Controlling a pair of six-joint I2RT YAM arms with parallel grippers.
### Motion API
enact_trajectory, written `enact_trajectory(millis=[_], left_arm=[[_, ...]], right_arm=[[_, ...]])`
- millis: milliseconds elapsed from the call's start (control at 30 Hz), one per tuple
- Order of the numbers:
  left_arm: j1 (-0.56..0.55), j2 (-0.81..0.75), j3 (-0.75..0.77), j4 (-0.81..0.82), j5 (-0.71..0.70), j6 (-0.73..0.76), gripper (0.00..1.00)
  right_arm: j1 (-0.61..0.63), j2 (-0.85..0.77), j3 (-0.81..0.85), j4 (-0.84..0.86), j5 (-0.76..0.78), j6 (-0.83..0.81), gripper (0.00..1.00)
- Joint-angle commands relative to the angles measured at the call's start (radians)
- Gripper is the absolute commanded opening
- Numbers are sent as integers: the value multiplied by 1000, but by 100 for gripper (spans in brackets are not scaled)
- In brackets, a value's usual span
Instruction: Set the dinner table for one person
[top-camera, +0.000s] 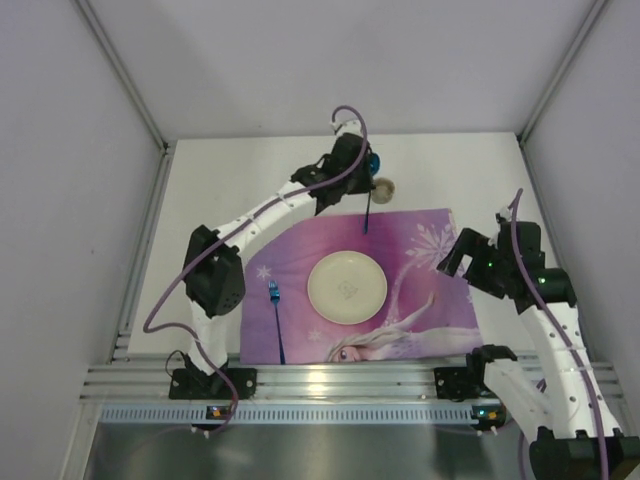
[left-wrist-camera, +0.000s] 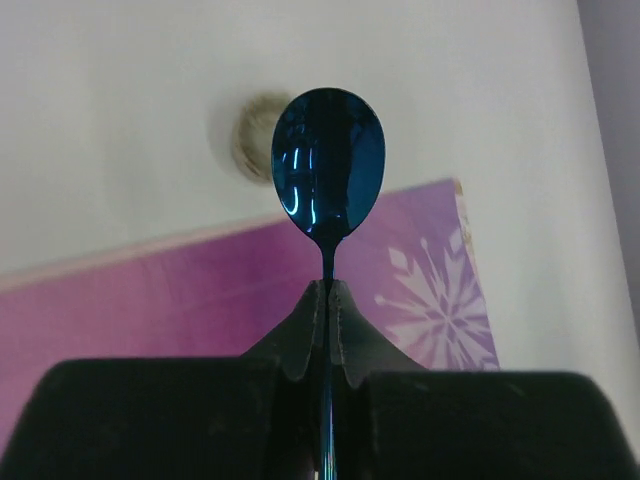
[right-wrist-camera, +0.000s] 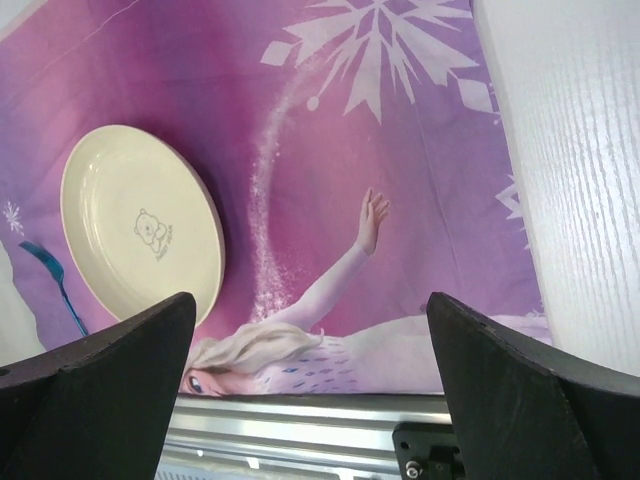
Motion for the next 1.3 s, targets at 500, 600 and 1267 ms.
enact_trajectory(millis=[500,600,1267], left_arm=[[-314,183,-64,-256,91,-559,0],[-331,212,-58,-258,120,-563,0],[-360,212,204,-393,242,-473,52]], right_arm=[[-15,-212,113,-274,56,51,100],[-15,-235,95,-286,54,58,100],[-14,-297,-5,-230,21,112,100]])
